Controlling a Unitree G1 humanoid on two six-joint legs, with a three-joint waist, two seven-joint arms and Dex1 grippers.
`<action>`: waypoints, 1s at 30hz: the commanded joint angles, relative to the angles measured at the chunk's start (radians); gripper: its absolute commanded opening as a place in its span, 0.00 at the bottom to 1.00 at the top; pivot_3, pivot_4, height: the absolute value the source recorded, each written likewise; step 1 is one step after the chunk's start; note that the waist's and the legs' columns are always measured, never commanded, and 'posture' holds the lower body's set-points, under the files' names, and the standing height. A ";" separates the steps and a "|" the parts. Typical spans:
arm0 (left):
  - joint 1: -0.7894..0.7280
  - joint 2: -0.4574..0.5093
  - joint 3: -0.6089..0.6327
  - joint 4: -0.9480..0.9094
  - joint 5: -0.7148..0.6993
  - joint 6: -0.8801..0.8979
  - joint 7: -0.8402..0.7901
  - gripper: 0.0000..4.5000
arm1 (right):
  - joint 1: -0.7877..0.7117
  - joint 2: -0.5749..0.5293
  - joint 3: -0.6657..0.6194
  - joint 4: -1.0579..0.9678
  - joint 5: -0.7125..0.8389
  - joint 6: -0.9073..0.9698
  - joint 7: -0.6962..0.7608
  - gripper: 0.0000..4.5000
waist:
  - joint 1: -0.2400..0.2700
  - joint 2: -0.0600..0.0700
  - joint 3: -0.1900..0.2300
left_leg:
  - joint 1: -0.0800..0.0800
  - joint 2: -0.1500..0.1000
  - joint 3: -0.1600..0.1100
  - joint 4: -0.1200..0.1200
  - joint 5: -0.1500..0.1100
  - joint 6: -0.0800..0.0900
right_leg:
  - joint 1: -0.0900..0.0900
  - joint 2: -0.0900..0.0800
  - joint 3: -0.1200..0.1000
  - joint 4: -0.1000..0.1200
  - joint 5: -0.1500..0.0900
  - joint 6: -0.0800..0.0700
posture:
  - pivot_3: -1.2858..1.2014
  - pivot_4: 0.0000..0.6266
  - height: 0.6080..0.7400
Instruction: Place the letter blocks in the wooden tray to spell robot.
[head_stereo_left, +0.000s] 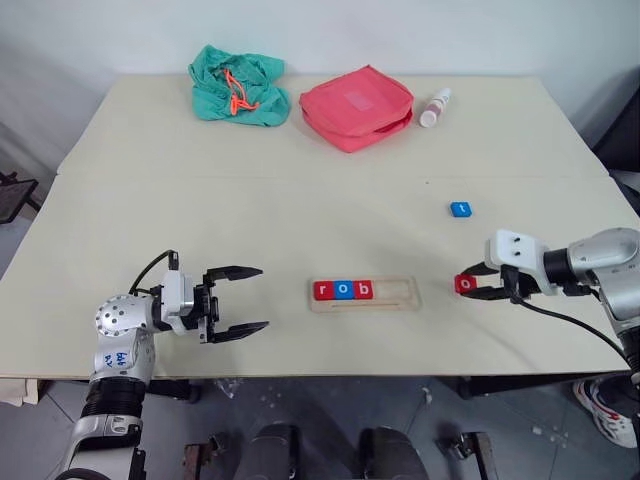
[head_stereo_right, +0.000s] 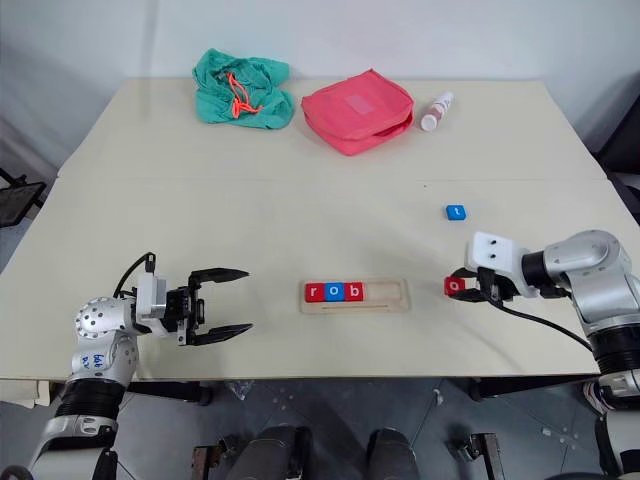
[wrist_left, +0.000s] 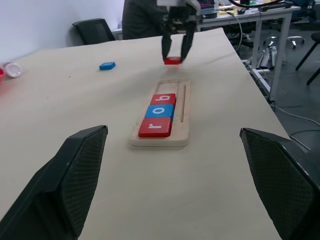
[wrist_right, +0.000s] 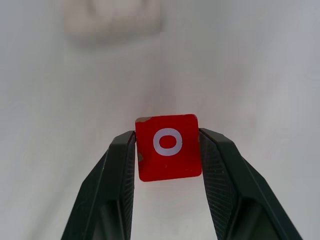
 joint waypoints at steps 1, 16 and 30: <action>-0.021 0.004 0.001 0.003 -0.024 0.001 -0.024 1.00 | -0.024 -0.005 -0.021 -0.154 0.049 0.145 -0.008 0.33 | 0.000 0.000 0.000 | 0.000 0.000 0.000 0.000 0.000 0.000 | 0.000 0.000 0.000 0.000 0.000 0.000 | 0.52 0.24 1.00; -0.011 0.051 0.046 -0.008 -0.108 0.039 -0.090 1.00 | -0.133 0.142 0.147 -0.300 0.054 0.319 -0.053 0.33 | -0.002 0.000 0.000 | -0.002 -0.001 -0.004 0.000 0.000 0.000 | -0.002 0.000 0.000 0.001 0.000 0.000 | 0.52 0.24 1.00; 0.018 0.045 0.044 -0.040 -0.107 0.025 -0.056 1.00 | -0.167 0.204 0.223 -0.222 -0.001 0.281 -0.066 0.40 | -0.002 0.000 0.000 | -0.002 -0.001 -0.003 -0.001 0.000 0.000 | -0.003 0.000 0.000 0.002 0.000 0.000 | 0.52 0.24 1.00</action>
